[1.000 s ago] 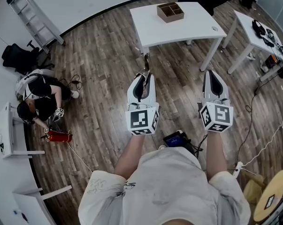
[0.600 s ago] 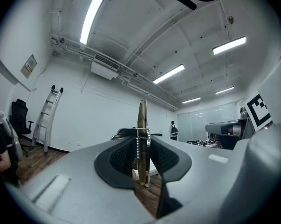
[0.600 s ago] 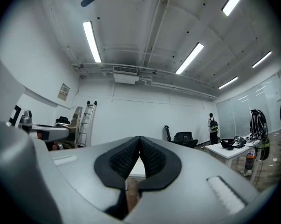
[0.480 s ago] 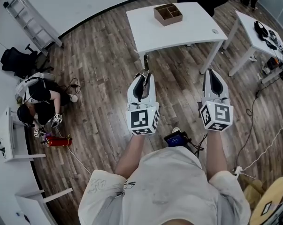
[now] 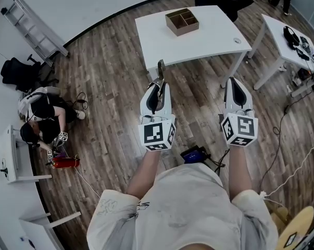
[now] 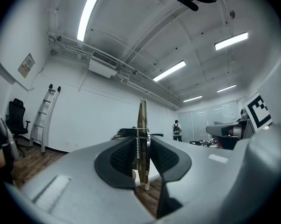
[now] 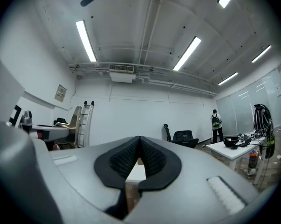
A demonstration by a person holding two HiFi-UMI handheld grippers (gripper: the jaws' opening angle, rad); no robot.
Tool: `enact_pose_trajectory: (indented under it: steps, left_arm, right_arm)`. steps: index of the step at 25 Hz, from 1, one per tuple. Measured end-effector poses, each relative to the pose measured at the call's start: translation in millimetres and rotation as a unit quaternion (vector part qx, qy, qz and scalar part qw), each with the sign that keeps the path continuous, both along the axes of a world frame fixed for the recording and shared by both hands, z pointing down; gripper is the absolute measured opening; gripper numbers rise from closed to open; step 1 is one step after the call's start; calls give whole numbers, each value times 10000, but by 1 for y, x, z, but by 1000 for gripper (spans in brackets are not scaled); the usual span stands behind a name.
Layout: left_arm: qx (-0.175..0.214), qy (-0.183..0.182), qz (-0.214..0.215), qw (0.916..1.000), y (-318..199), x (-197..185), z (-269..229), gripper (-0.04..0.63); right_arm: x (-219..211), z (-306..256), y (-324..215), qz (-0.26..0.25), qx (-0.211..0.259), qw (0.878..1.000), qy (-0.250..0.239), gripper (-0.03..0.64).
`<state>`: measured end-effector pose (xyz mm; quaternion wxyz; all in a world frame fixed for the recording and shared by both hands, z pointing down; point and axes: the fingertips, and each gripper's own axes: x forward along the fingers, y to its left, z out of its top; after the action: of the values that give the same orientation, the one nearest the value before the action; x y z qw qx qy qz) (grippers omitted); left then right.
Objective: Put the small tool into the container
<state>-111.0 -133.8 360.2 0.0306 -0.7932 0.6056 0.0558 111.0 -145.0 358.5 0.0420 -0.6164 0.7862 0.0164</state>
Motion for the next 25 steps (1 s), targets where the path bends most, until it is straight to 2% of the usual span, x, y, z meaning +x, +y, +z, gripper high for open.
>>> enact_pose_trajectory:
  steps: [13, 25]
  left_arm:
    - [105, -46, -85, 9999, -22, 4, -8, 106]
    - [59, -94, 12, 9999, -30, 10, -7, 106]
  right_arm:
    - [2, -7, -27, -147, 116, 9998, -80, 5]
    - [5, 2, -32, -92, 2, 9999, -111, 5]
